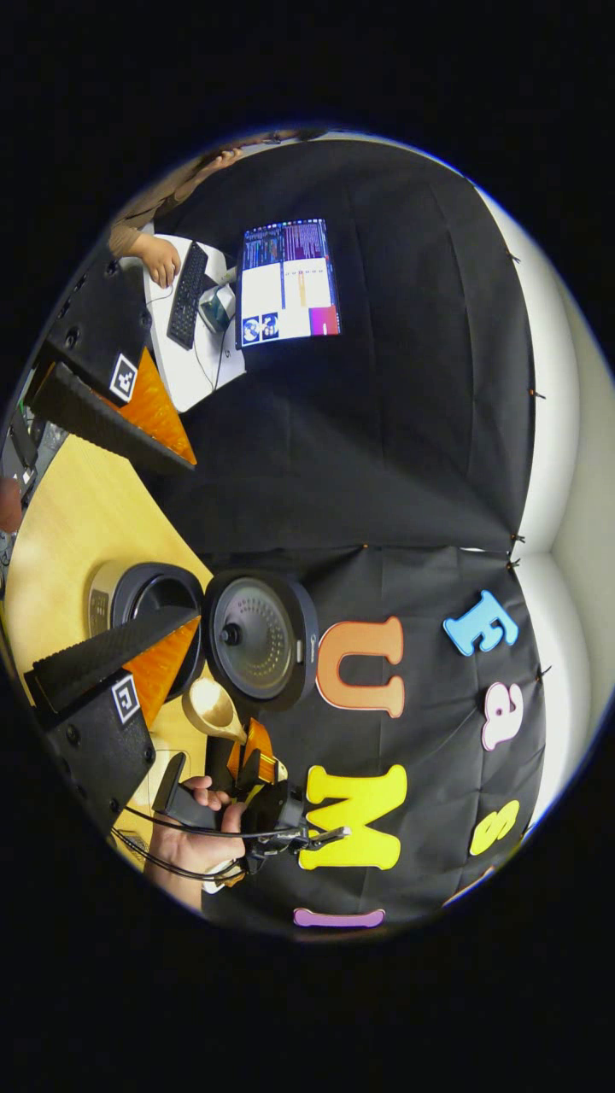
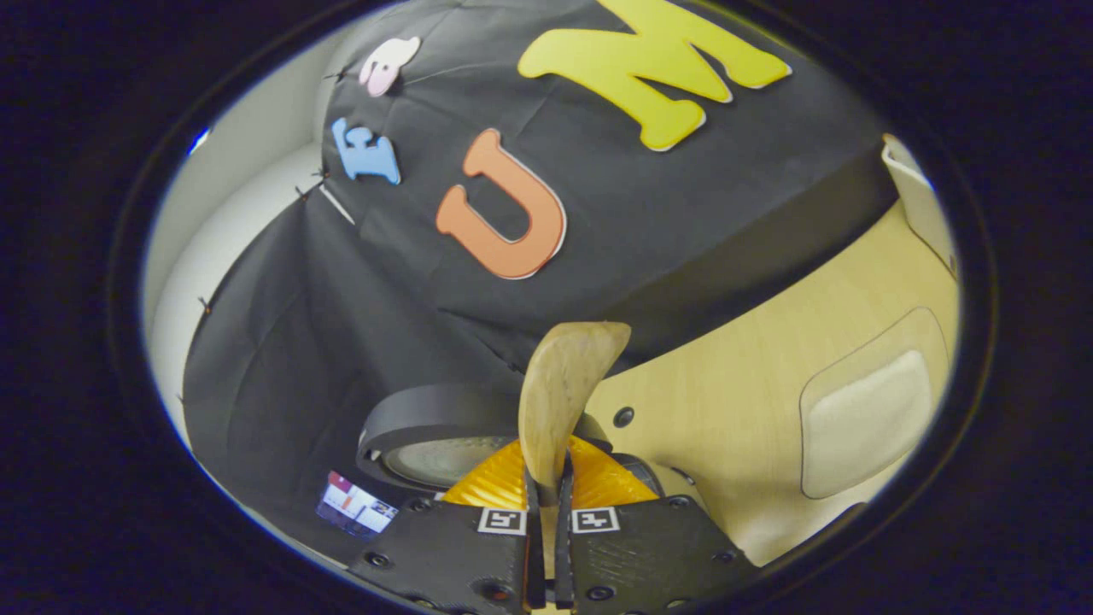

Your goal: Close the left gripper, press the button to open the rice cooker; take a wooden spoon from the chopstick holder with the right hand, scoop a spoonful of rice and pour it into the rice cooker, then put the wooden spoon back into the chopstick holder.

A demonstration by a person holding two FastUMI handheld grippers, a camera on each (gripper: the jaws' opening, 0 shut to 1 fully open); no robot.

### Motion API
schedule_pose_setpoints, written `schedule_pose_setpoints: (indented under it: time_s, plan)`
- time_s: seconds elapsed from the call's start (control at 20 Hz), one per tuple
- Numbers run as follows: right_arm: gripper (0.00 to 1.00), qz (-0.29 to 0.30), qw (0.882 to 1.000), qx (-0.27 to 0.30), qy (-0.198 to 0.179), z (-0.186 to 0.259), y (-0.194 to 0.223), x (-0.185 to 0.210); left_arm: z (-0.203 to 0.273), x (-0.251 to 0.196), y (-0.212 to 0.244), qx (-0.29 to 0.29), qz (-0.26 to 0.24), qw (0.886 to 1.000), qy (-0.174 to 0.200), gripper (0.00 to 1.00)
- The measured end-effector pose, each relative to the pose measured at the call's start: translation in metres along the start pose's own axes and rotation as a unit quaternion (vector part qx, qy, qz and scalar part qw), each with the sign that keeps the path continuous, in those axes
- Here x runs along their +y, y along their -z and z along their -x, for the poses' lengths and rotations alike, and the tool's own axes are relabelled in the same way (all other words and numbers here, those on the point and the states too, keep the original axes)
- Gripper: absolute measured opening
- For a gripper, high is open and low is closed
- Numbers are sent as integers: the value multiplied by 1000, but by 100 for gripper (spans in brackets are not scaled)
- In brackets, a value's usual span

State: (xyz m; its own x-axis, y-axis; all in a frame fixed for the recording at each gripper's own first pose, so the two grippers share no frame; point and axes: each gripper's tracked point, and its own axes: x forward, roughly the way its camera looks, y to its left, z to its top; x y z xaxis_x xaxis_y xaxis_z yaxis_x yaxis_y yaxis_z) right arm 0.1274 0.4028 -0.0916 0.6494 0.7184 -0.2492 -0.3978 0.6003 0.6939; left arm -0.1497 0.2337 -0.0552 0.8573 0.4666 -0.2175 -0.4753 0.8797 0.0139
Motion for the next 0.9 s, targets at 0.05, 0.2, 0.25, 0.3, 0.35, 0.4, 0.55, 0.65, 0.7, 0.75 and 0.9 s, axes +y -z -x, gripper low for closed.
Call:
schedule_pose_setpoints:
  time_s: [0.05,0.2,0.25,0.3,0.35,0.4,0.55,0.65,0.7,0.75,0.9]
  plan:
    - [3,19,1000,0,4,-5,3,4,1,6,2,0,5,1000,-5,99]
    - [3,75,997,0,17,-17,15,15,0,22,13,8,13,1000,-17,99]
    - [4,92,996,-1,19,-21,18,18,0,28,14,8,14,1000,-22,99]
    - [5,107,994,-2,23,-23,22,20,-1,34,16,9,16,999,-26,99]
    - [5,122,992,-4,26,-24,24,20,0,38,17,9,20,999,-32,99]
    - [5,135,990,-7,30,-25,25,21,0,43,20,12,24,999,-36,99]
    - [6,178,983,-14,38,-29,28,23,-1,50,28,17,34,998,-43,99]
    - [6,208,977,-21,44,-29,27,24,-1,53,30,17,39,998,-45,99]
    - [5,219,974,-24,44,-30,27,25,-1,54,31,18,41,998,-45,99]
    - [5,229,972,-25,43,-30,27,26,-1,56,32,18,44,998,-46,99]
    - [5,253,966,-30,39,-27,24,30,0,57,35,21,52,997,-47,99]
